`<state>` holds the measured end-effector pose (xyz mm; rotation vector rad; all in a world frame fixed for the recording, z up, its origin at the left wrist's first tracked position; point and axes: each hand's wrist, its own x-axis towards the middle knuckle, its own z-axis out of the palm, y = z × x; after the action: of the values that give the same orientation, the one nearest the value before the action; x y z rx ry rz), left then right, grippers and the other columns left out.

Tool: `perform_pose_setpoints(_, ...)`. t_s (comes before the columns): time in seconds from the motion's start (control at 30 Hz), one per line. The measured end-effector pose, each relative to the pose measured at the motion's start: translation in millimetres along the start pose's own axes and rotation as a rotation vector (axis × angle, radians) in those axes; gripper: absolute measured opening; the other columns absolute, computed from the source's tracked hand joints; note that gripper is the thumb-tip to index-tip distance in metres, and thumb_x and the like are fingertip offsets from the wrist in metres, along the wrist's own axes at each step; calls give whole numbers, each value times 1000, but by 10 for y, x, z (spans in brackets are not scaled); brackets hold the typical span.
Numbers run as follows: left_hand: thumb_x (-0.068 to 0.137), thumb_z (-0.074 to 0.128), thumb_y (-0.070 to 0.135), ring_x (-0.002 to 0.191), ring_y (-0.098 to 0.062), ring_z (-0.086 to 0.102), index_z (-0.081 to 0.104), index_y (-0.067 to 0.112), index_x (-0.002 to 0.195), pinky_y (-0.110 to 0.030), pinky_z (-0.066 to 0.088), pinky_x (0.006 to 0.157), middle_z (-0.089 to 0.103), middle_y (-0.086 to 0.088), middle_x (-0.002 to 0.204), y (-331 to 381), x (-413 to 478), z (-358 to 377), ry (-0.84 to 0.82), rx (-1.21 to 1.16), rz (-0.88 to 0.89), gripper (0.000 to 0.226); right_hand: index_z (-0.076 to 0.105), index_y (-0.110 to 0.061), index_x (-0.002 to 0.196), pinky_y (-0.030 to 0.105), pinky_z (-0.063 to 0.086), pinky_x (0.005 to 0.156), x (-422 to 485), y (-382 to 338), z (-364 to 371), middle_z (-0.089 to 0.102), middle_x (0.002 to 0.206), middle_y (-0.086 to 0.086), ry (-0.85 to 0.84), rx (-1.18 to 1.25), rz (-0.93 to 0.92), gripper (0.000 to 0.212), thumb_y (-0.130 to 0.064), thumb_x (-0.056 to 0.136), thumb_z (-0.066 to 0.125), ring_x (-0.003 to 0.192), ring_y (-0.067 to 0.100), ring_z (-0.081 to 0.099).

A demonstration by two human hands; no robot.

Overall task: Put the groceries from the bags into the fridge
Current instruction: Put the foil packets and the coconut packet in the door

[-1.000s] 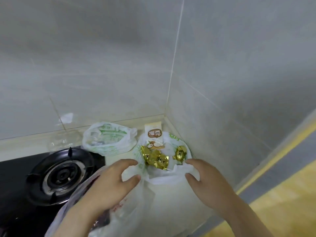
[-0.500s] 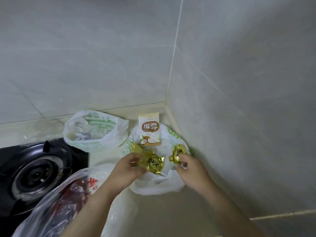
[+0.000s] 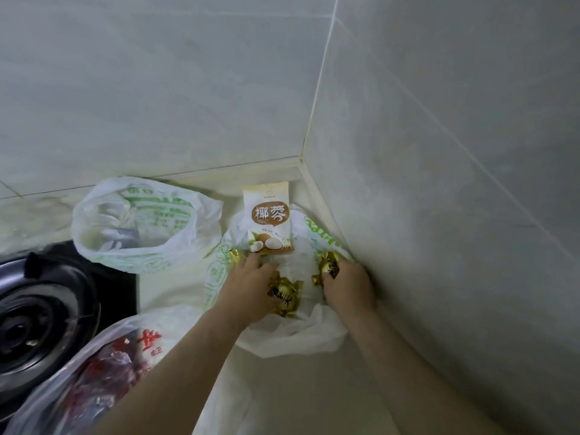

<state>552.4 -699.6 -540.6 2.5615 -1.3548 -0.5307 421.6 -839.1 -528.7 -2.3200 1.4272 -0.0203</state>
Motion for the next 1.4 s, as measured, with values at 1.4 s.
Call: perform_pose_setpoints(1.4,72,82,8,79,-20,74,68,18,102,-35,59,67,76,-3,87,-196,-353,-620,18,-1296,-457,34,61,-27,95,35,57,76,-53,-327,-162,67,92,-6,-200,561,63,24,-32,77,76,84,11,64)
